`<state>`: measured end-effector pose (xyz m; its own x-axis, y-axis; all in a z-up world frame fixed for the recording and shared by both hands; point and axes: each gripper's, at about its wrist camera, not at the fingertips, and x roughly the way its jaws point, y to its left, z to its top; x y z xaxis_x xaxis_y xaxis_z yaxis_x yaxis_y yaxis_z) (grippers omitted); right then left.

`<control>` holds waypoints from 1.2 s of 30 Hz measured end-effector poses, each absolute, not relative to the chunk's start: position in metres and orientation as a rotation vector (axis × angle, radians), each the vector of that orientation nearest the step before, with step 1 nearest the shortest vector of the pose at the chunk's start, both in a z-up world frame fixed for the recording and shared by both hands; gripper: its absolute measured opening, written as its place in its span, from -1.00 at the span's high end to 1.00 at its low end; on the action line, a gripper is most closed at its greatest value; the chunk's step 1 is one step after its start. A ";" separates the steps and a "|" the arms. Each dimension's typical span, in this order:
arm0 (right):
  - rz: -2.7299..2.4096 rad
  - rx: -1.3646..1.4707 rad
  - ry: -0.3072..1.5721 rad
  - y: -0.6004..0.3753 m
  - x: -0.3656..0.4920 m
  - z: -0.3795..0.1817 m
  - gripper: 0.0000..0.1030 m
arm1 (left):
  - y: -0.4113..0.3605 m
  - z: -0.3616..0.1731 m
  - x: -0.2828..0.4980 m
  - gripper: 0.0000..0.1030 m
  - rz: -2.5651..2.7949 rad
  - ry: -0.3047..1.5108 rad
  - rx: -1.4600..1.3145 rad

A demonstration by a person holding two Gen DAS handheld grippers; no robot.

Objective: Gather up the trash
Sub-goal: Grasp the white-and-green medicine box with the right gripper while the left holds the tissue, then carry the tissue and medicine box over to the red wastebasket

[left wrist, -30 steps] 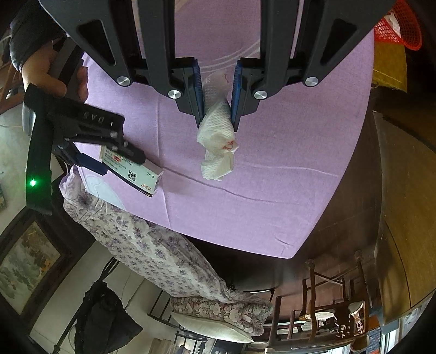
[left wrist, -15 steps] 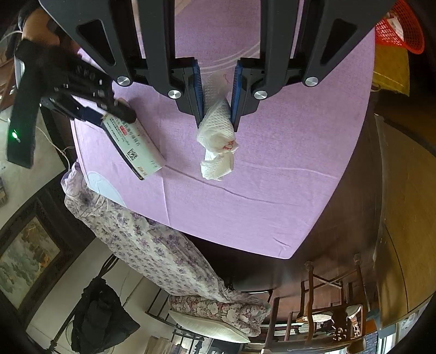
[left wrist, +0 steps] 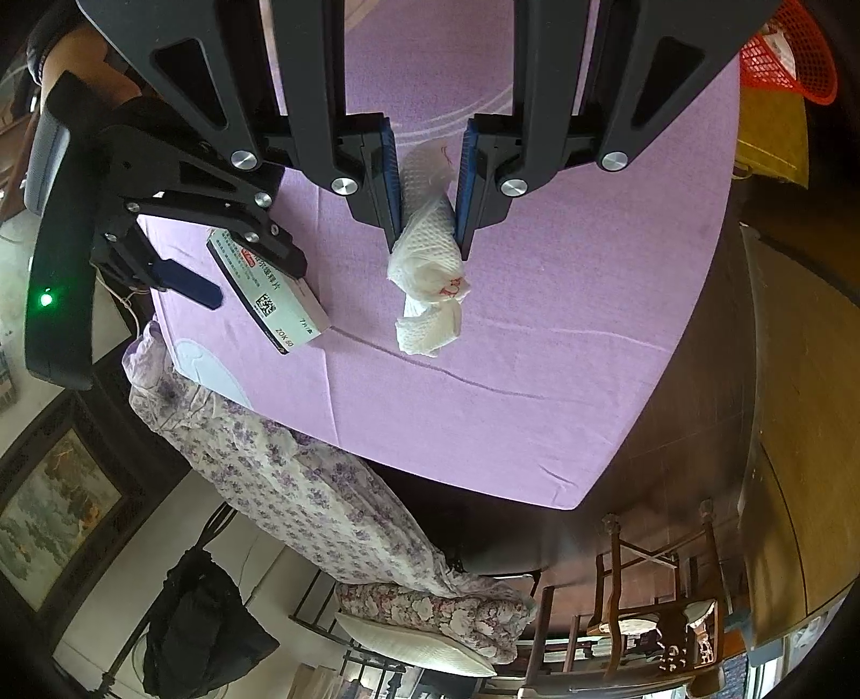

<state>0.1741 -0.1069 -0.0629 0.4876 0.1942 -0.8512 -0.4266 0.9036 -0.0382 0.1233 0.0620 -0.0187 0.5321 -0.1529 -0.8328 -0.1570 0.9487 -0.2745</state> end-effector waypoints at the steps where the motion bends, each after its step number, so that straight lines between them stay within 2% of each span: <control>1: 0.381 -0.262 1.005 -0.106 0.175 -0.064 -0.06 | 0.061 -0.019 0.123 0.64 0.002 1.014 -0.334; 4: 0.363 -0.254 1.010 -0.107 0.176 -0.064 0.06 | 0.061 -0.019 0.123 0.64 0.001 1.015 -0.334; 11: 0.291 -0.087 0.990 -0.147 0.154 -0.048 0.07 | 0.058 -0.019 0.122 0.64 0.001 1.011 -0.329; 20: 0.311 0.136 0.992 -0.197 0.079 -0.037 0.07 | 0.044 -0.009 0.106 0.64 -0.014 0.994 -0.322; 28: 0.330 0.164 0.993 -0.201 0.034 -0.037 0.07 | 0.022 0.014 0.045 0.64 -0.023 0.934 -0.212; 36: 0.403 0.154 0.949 -0.181 0.000 -0.013 0.07 | 0.048 0.042 -0.014 0.64 -0.025 0.875 -0.232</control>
<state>0.0003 -0.1814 -0.0134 0.5148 0.4007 -0.7579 -0.2674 0.9150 0.3021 -0.0142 0.0481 0.0416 0.6425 -0.1170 -0.7573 -0.0728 0.9745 -0.2123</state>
